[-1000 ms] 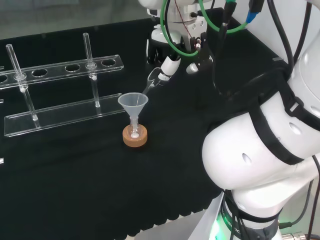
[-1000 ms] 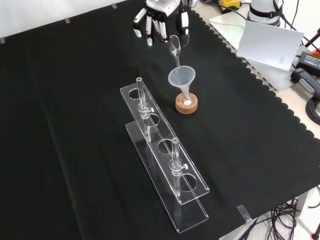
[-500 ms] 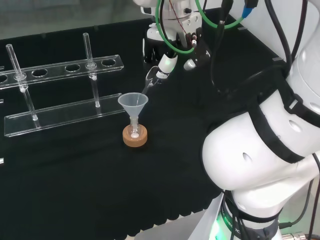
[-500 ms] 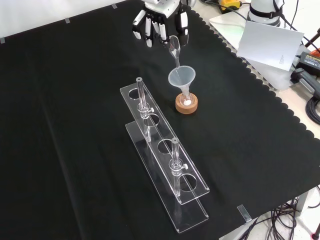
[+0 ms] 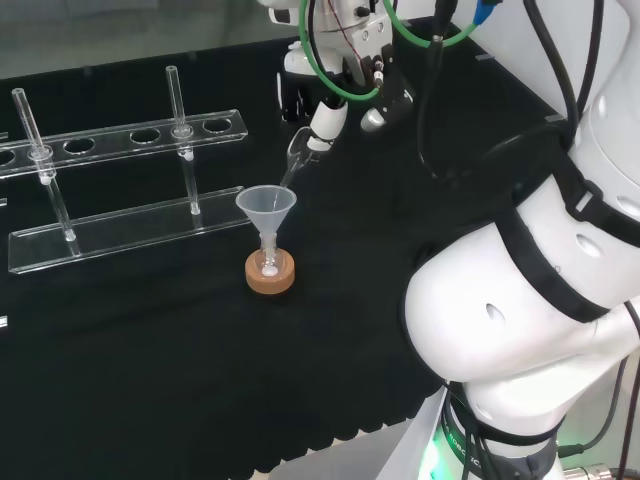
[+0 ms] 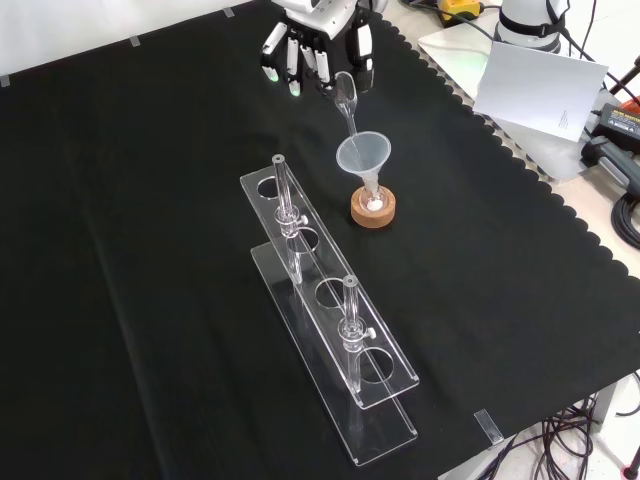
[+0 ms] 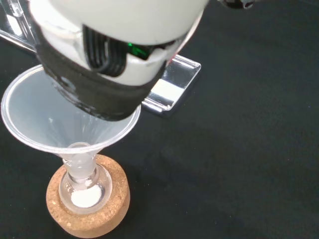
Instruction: Pour all the NaCl from the weighing funnel into the round-bottom flask.
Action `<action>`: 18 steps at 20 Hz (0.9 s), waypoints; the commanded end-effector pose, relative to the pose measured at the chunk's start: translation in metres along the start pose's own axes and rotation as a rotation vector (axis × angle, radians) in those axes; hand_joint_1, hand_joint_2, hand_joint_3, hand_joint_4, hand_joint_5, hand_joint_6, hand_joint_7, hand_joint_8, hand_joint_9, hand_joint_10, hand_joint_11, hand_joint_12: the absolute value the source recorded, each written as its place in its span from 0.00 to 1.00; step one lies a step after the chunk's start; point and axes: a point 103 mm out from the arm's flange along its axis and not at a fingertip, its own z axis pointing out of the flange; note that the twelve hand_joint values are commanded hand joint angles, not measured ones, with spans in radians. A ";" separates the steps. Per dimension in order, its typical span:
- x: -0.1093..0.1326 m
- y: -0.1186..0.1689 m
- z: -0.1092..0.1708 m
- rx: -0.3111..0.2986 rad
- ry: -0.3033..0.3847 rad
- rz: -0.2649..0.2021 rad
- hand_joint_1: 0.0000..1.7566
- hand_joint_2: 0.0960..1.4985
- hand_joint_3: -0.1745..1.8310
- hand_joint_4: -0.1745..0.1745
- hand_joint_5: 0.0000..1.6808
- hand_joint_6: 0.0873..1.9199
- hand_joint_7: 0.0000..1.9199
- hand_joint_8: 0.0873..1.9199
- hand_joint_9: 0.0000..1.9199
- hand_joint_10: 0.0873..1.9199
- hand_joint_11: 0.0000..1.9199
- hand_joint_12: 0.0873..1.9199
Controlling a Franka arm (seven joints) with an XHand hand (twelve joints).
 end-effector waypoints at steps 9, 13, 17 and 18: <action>0.013 0.003 -0.002 0.055 -0.036 -0.052 0.66 0.32 0.44 1.00 0.96 0.00 0.90 0.00 0.54 0.06 0.00 0.75; 0.015 0.002 -0.003 0.052 -0.047 -0.054 0.66 0.32 0.44 1.00 0.96 0.00 0.90 0.00 0.54 0.06 0.00 0.75; 0.013 0.003 -0.007 0.048 -0.054 -0.037 0.66 0.32 0.44 1.00 0.96 0.00 0.90 0.00 0.54 0.06 0.00 0.75; 0.014 0.003 -0.007 0.049 -0.055 -0.036 0.66 0.32 0.44 1.00 0.96 0.00 0.90 0.00 0.54 0.06 0.00 0.75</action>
